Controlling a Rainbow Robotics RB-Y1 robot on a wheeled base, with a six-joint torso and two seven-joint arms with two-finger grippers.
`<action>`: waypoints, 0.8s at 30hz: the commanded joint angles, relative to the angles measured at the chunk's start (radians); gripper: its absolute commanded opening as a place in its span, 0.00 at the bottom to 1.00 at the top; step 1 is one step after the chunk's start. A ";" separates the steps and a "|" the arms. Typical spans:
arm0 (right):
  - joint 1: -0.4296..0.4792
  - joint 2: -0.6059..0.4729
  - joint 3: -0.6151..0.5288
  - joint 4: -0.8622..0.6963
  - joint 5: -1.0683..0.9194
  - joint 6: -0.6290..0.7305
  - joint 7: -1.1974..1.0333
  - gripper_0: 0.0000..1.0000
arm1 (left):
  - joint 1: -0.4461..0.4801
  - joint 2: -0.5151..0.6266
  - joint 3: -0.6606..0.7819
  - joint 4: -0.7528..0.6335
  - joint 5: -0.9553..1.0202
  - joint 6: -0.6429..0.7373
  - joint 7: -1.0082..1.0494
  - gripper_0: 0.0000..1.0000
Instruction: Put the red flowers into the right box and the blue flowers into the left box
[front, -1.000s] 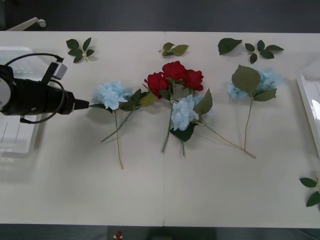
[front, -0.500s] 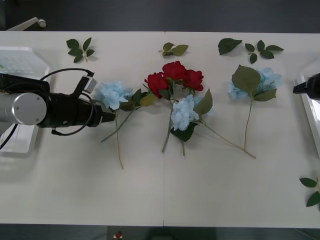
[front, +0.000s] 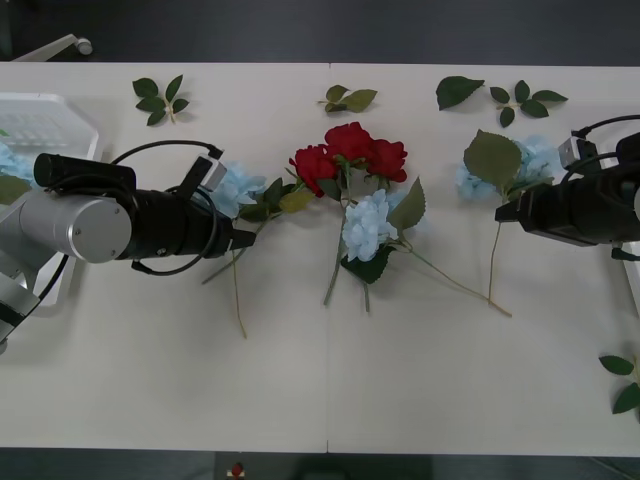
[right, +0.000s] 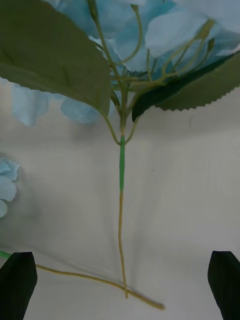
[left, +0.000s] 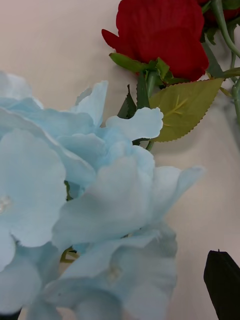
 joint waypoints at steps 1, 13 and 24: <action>-0.054 0.084 -0.033 0.034 0.057 -0.002 -0.034 1.00 | -0.016 -0.012 -0.015 -0.017 -0.054 -0.006 0.056 1.00; -0.220 0.180 0.116 0.265 0.174 -0.045 -0.023 1.00 | -0.010 -0.041 -0.015 0.042 -0.132 -0.008 0.077 0.94; -0.306 0.220 0.237 0.462 0.183 -0.159 -0.016 1.00 | -0.002 -0.042 -0.008 0.049 -0.168 -0.029 0.120 0.92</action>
